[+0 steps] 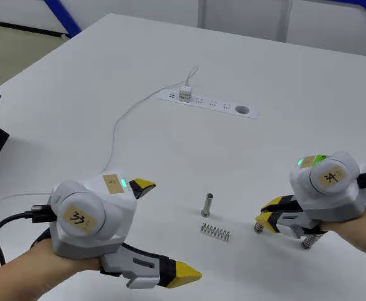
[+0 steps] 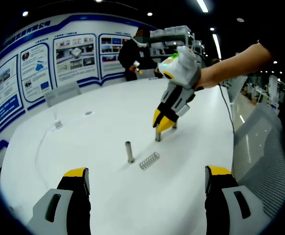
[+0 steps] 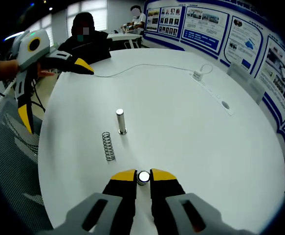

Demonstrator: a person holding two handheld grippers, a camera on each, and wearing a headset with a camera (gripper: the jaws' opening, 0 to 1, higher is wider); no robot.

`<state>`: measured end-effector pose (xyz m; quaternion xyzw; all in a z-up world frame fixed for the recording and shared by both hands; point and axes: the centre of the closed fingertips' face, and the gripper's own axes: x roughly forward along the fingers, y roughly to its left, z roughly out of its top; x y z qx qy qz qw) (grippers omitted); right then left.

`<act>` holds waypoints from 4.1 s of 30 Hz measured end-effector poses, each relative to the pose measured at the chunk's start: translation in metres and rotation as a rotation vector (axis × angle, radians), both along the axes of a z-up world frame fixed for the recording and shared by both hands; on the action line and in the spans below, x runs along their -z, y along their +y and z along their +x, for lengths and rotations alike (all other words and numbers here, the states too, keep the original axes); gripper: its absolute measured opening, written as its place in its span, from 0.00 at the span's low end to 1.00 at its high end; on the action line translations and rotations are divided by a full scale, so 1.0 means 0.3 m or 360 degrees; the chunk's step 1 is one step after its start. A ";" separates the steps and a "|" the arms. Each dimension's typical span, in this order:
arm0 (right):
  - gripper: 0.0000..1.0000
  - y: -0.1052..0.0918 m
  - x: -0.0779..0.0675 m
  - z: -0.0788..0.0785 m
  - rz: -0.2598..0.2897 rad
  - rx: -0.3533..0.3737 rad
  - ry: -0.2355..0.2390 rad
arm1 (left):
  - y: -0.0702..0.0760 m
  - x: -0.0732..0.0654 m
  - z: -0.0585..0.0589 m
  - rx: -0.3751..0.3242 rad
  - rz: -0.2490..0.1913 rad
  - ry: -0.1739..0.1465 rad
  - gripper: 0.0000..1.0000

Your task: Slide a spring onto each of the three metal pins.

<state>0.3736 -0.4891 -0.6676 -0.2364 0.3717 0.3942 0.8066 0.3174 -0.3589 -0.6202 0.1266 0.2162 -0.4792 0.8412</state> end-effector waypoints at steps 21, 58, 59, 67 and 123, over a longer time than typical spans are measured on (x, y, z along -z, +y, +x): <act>0.18 0.011 -0.044 0.002 0.0045 0.0026 -0.0035 | 0.009 -0.019 0.000 -0.0016 -0.0006 -0.0010 1.00; 0.19 0.200 -0.037 -0.124 0.0127 -0.0178 0.0018 | 0.022 -0.033 -0.027 -0.0008 0.0055 -0.0016 1.00; 0.19 0.202 -0.032 -0.126 0.0124 -0.0180 0.0023 | 0.022 -0.031 -0.027 -0.0008 0.0057 -0.0013 1.00; 0.19 0.201 0.018 -0.129 0.0071 -0.0197 0.0059 | 0.030 -0.020 -0.028 -0.0009 0.0052 0.0007 1.00; 0.11 0.172 0.024 -0.152 0.0029 -0.0299 0.0027 | 0.000 -0.005 -0.059 0.0059 0.0057 0.0055 0.95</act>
